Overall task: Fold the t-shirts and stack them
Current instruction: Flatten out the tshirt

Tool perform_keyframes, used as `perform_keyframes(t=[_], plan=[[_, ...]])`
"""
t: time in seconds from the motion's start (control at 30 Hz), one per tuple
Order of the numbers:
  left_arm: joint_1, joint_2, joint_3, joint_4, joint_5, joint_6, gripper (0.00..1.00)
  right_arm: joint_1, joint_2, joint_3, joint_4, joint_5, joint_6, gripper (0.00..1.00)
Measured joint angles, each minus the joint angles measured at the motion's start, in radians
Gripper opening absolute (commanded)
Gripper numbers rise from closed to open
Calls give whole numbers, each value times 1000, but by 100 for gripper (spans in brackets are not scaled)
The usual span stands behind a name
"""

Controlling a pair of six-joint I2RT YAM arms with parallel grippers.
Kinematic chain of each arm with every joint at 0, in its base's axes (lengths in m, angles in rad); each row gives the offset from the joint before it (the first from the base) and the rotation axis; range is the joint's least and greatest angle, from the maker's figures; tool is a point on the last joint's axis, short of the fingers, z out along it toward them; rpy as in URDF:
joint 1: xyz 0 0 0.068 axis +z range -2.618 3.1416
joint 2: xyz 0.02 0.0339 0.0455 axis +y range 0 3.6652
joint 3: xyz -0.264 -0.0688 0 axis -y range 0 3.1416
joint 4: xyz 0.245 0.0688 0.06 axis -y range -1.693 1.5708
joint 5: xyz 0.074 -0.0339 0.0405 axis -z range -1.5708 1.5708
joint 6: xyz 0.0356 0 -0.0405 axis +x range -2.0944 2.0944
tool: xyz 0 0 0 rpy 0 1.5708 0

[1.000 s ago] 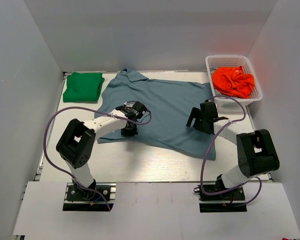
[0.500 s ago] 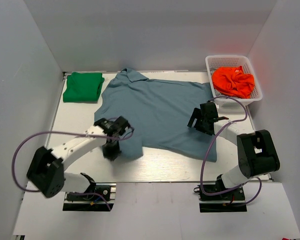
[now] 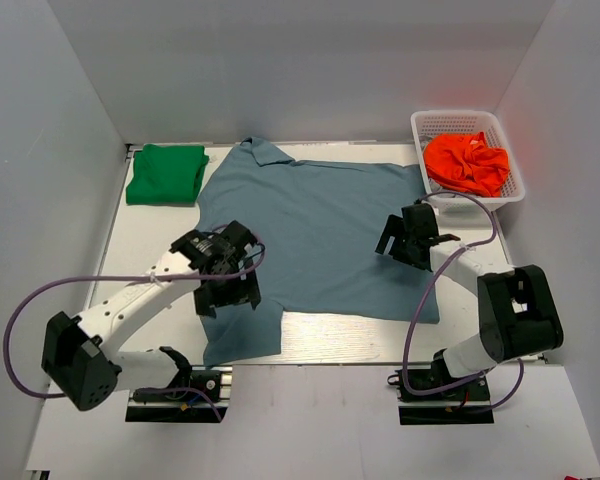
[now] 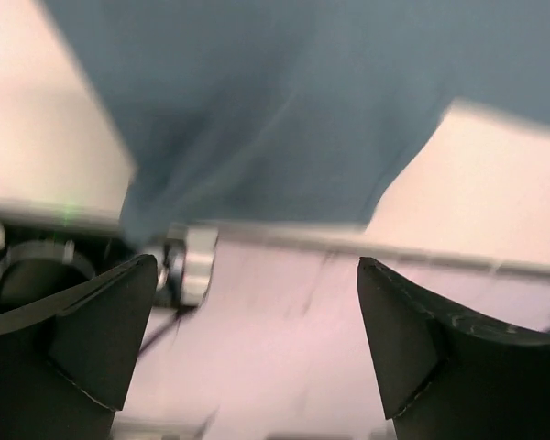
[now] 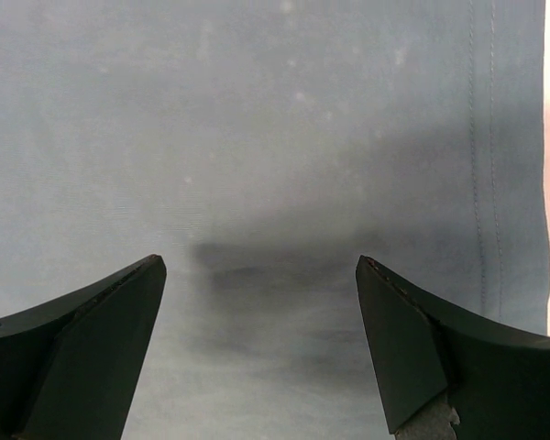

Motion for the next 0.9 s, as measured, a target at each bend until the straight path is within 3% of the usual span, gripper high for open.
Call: perform_keyframes(t=[0.2, 0.43, 0.67, 0.9], plan=[[24, 178, 53, 280, -138, 92, 100, 1, -7, 6, 24, -25, -33, 90], [121, 518, 274, 519, -270, 183, 100, 1, 109, 132, 44, -17, -55, 90], [298, 770, 410, 661, -260, 237, 100, 1, 263, 246, 22, 27, -56, 89], [334, 905, 541, 713, -209, 298, 100, 1, 436, 465, -8, 69, -57, 88]])
